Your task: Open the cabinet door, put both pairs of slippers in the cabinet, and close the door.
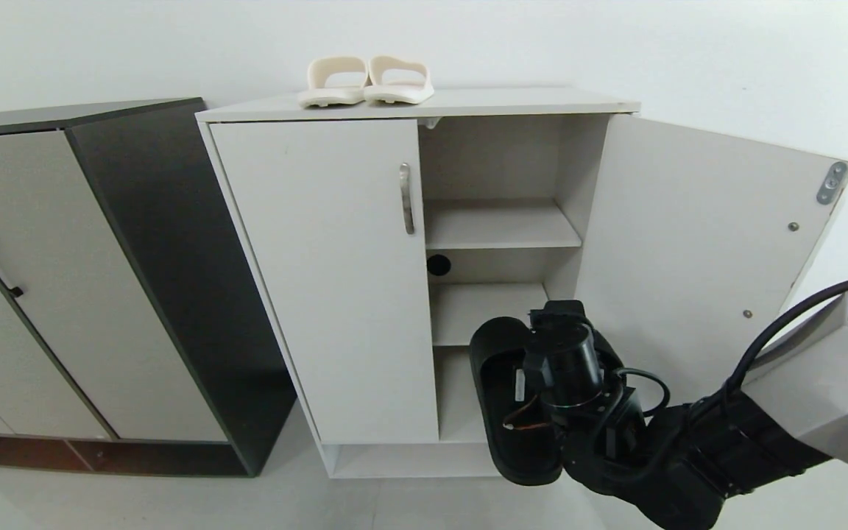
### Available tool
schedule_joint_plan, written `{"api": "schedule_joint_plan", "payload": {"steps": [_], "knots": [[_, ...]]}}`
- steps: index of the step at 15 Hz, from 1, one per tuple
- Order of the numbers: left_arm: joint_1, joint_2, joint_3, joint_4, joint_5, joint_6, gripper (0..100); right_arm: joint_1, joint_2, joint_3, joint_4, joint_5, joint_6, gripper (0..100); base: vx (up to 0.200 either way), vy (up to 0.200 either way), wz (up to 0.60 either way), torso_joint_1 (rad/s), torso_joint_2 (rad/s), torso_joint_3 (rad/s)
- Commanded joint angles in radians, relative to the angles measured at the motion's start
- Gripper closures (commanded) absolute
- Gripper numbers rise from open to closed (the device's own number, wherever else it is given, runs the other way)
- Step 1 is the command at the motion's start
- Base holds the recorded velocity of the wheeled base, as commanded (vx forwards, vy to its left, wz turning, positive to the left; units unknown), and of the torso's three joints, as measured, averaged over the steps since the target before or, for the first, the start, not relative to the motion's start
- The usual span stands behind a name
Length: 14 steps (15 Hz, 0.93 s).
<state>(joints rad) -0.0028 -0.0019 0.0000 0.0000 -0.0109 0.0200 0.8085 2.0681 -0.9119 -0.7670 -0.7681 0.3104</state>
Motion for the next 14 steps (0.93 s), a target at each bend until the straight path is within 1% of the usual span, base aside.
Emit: {"api": "schedule_joint_plan", "payload": {"steps": [1, 4, 14], "knots": [[0.000, 0.002, 0.000, 0.000, 0.000, 0.000, 100, -0.011, -0.040, 0.079, -0.051, 0.001, -0.030, 100, 0.000, 0.000, 0.00, 0.000, 0.00, 0.000], [0.000, 0.002, 0.000, 0.000, 0.000, 0.000, 100, -0.052, -0.056, 0.127, -0.072, 0.001, -0.037, 100, 0.000, 0.000, 0.00, 0.000, 0.00, 0.000], [0.000, 0.002, 0.000, 0.000, 0.000, 0.000, 100, -0.092, -0.068, 0.163, -0.071, 0.003, -0.037, 100, 0.000, 0.000, 0.00, 0.000, 0.00, 0.000]]}}
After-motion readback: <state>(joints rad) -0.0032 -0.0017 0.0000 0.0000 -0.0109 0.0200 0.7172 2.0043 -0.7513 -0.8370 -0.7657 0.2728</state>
